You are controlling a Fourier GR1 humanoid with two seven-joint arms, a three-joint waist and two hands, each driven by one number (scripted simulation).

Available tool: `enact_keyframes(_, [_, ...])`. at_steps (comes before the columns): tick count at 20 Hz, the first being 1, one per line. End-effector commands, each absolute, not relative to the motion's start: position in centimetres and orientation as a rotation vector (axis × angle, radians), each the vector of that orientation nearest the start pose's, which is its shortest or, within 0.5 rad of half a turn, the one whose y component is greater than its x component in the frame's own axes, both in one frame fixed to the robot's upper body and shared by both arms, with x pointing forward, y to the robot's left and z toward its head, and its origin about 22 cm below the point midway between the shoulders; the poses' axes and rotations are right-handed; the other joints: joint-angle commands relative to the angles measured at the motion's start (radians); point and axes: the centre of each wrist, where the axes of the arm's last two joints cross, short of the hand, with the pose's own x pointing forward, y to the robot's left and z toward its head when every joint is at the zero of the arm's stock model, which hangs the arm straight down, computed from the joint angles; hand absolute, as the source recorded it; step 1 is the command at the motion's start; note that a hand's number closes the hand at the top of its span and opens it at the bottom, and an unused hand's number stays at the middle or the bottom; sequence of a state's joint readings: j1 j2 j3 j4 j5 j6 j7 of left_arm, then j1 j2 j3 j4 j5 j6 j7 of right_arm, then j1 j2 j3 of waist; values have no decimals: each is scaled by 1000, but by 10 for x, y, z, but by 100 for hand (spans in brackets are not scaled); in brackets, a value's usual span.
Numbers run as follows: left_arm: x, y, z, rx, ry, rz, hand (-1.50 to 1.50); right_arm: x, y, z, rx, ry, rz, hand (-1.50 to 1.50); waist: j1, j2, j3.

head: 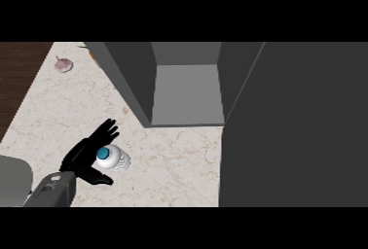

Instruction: Pick up the bottled water, place it into the cabinet and close the cabinet

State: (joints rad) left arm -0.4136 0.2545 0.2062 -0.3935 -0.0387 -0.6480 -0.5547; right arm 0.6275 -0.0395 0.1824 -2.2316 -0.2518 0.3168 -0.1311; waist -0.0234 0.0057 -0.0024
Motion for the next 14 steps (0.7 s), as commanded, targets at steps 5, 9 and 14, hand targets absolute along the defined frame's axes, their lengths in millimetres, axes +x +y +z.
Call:
enact_keyframes(5, [282,300,-134,-587,-1343,-139,-150,99,-239,72,392,-1814,-5,-150,-9,4,-1])
enact_keyframes(9, [273,288,-145,-661,-1303,-74,-150,108,-226,58,406,-1799,8,-150,-3,4,-1])
enact_keyframes(14, [263,299,-149,-752,-1253,-73,-150,104,-240,55,387,-1821,-8,-150,-3,1,0])
